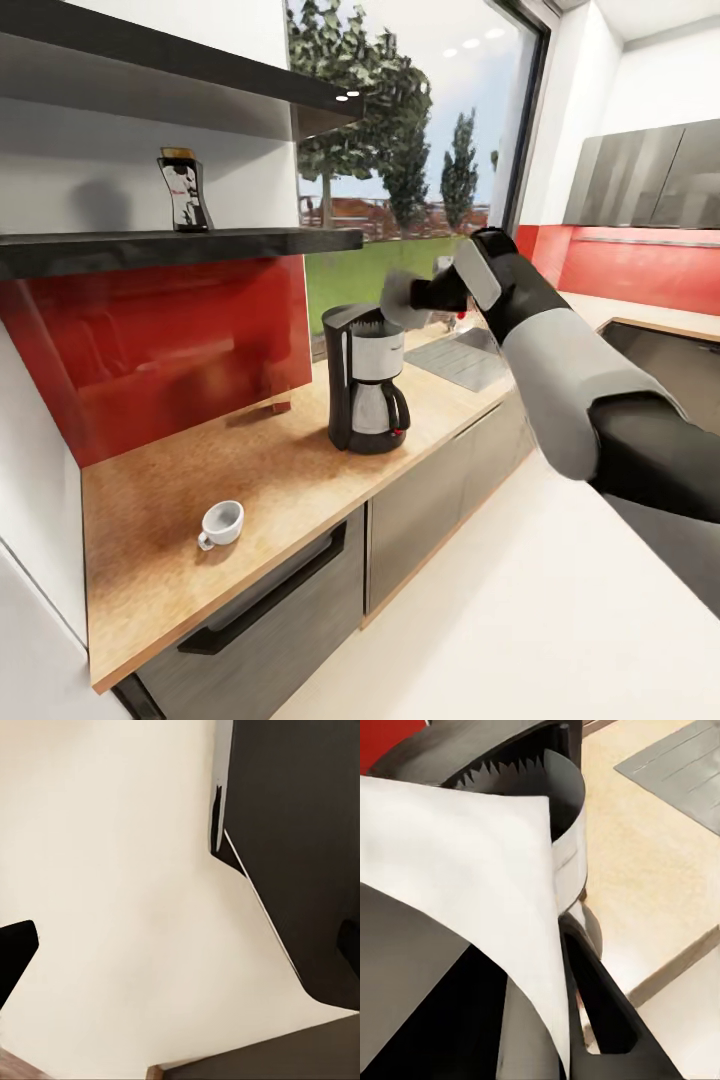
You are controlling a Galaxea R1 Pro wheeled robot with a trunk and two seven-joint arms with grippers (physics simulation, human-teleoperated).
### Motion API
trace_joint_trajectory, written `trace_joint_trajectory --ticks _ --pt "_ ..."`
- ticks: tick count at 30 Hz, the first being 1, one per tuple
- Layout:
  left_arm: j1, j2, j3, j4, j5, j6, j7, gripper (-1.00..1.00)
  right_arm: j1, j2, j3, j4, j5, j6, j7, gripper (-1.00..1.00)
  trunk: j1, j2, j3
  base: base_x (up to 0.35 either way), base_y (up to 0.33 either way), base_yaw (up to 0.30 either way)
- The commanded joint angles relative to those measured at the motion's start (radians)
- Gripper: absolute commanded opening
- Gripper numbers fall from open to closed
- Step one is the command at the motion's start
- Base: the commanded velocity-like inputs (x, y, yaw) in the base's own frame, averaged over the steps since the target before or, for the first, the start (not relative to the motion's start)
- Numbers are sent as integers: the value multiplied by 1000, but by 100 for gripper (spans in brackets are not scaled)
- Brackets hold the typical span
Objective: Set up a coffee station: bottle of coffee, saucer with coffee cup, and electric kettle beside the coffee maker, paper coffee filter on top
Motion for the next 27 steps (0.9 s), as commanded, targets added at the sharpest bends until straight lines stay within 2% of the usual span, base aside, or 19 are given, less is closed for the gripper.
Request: trace_joint_trajectory --ticks 1,4,7,8,9,10,12,14,15,17,20,22,24,27 --pt "0 0 -1 7 5 6 5 100 -38 -3 3 60 -25 2 -14 -100 1 -2 -2 0 0 0" --pt "0 0 0 15 5 7 7 100 -59 -4 -1 92 -32 2 -63 -100 1 -2 -2 0 0 0" --pt "0 1 0 26 5 7 9 100 -72 -6 -60 103 -60 2 -145 -100 1 -2 -2 0 0 0" --pt "0 0 0 31 5 7 11 100 -74 -6 -107 106 -77 2 -177 -100 1 -2 -2 0 0 0" --pt "0 0 0 37 5 8 19 100 -77 -7 -186 110 -100 2 -228 -100 1 -2 -2 0 0 0" --pt "0 0 0 39 5 8 26 100 -78 -7 -232 113 -110 2 -262 -100 1 -2 -2 0 0 0" --pt "0 -1 1 41 6 12 50 100 -79 -4 -309 126 -122 2 -346 -100 1 -2 -2 0 0 0" --pt "0 -1 2 42 6 22 66 100 -80 -3 -355 130 -128 2 -403 -100 1 -2 -2 0 0 0" --pt "0 -2 3 42 7 37 80 100 -80 -2 -433 130 -134 2 -457 -100 1 -2 -2 0 0 0" --pt "0 -2 3 43 8 42 85 100 -81 -1 -504 128 -143 2 -474 -100 1 -2 -2 0 0 0" --pt "4 -2 4 43 8 44 88 100 -81 -2 -568 125 -156 3 -500 -100 1 -2 -2 0 0 0" --pt "6 -2 4 43 8 44 88 100 -82 -3 -586 124 -169 2 -534 -100 1 -2 -2 0 0 0" --pt "7 -1 4 44 8 44 88 100 -84 -3 -599 123 -231 0 -612 -100 1 -2 -2 0 0 0" --pt "10 -2 4 43 9 43 87 100 -110 -3 -604 123 -405 -14 -809 -100 1 -2 -2 0 0 0"
